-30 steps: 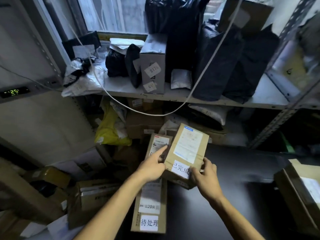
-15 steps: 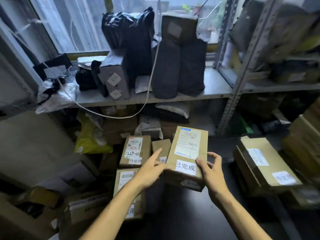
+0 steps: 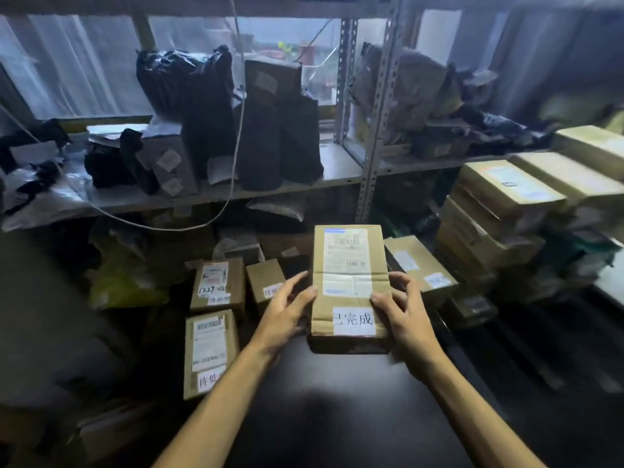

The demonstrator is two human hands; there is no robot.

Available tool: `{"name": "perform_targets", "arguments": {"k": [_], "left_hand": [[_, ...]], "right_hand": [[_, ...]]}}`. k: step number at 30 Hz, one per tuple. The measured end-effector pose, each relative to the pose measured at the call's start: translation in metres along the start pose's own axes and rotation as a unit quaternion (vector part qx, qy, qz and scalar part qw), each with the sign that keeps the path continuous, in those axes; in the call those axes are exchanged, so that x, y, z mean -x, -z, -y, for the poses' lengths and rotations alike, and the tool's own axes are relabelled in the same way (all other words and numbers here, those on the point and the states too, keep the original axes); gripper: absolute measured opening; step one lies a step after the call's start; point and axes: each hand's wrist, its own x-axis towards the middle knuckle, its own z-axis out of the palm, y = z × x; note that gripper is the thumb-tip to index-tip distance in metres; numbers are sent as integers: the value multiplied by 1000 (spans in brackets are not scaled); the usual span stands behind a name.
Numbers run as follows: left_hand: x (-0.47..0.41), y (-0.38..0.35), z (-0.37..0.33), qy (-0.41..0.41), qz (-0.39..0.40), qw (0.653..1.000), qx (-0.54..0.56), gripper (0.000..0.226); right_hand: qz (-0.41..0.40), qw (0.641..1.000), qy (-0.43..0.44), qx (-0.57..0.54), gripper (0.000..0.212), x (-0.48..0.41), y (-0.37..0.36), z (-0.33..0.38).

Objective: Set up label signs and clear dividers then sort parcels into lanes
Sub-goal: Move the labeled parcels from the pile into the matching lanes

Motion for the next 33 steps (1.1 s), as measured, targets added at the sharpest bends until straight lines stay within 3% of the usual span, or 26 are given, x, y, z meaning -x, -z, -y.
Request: {"name": "perform_targets", "arguments": {"k": [6,15,19,23,33], "left_hand": [[30,-18,4,-23,12,999,31,33],[44,-53,-9,-35,46,997,50,45],[47,-81,2,-34,31,994,102,61],[44,-115,15,-22,-8,994,106,40],[32,-216,6,-13,-28,998,49,36]], "right_hand": [[-37,999,31,-17,37,48,14,6],[-66,994,62,-56,38,74,43,20],[-93,991,67,-67,40,83,53,11],[-92,992,64,-56,34,77,81,-1],[-59,997,31,-50,36,49,193,9]]}}
